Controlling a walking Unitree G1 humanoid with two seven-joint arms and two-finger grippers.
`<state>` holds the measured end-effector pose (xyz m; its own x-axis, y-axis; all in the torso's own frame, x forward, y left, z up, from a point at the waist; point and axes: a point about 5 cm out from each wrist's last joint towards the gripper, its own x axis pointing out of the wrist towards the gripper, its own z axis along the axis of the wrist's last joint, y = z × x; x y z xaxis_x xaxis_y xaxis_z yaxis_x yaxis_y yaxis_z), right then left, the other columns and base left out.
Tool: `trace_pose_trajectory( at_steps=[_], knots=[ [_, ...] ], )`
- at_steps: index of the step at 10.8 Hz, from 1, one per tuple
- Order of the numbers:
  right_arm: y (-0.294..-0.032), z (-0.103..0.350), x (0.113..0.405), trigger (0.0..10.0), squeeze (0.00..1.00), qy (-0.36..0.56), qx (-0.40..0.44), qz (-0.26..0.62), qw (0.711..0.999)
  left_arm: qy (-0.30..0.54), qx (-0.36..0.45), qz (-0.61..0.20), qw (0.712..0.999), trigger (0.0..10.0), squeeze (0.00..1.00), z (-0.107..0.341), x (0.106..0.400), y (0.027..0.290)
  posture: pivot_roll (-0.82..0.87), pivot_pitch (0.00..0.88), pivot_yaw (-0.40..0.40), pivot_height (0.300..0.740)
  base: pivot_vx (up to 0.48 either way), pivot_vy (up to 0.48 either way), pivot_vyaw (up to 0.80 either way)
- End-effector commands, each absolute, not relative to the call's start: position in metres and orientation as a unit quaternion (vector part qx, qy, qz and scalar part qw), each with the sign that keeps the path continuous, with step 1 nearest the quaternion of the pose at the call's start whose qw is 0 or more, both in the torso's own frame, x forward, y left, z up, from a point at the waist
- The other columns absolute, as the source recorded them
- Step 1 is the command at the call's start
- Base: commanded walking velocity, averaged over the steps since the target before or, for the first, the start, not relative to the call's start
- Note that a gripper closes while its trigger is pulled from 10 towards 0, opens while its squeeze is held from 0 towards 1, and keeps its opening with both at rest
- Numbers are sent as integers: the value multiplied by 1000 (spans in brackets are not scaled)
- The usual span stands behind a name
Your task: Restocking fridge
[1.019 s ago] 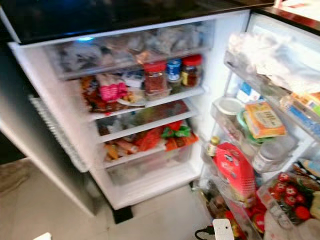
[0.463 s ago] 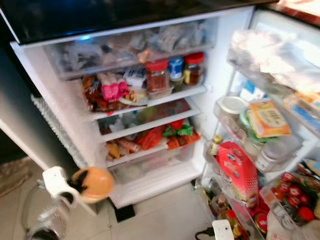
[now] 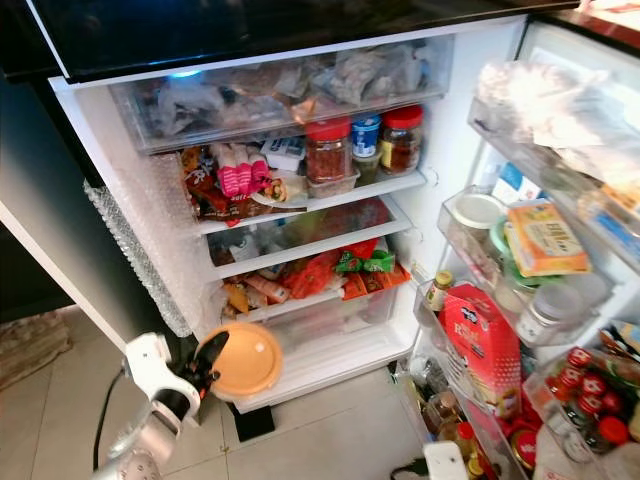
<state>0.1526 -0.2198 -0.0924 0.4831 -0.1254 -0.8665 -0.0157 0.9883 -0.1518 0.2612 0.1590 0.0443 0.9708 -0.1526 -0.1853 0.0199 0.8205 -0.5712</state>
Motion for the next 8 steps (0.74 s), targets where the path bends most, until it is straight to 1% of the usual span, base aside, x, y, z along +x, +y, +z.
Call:
trace_pose_trajectory(
  at_steps=[1,3,5,7,8],
  knots=[
    [-221,-93,151,10000,0,512,-80,-41,854,105,-314,-73,941,10000,0,51,261,145,7,0,25,740,0,0,0],
    [-221,-93,150,10000,0,512,-76,-52,854,111,-327,-86,935,10000,0,62,256,140,1,0,24,740,0,0,0],
    [-221,-94,148,10000,0,514,-73,-62,852,118,-322,-98,934,10000,0,65,253,136,-2,0,23,740,0,0,0],
    [-221,-94,148,10000,0,516,-66,-63,852,116,-319,-106,935,10000,0,69,253,135,2,0,22,740,0,0,-703],
    [-221,-94,148,10000,0,515,-68,-60,853,119,-318,-106,935,10000,0,72,253,135,3,0,21,740,0,0,0]
  ],
)
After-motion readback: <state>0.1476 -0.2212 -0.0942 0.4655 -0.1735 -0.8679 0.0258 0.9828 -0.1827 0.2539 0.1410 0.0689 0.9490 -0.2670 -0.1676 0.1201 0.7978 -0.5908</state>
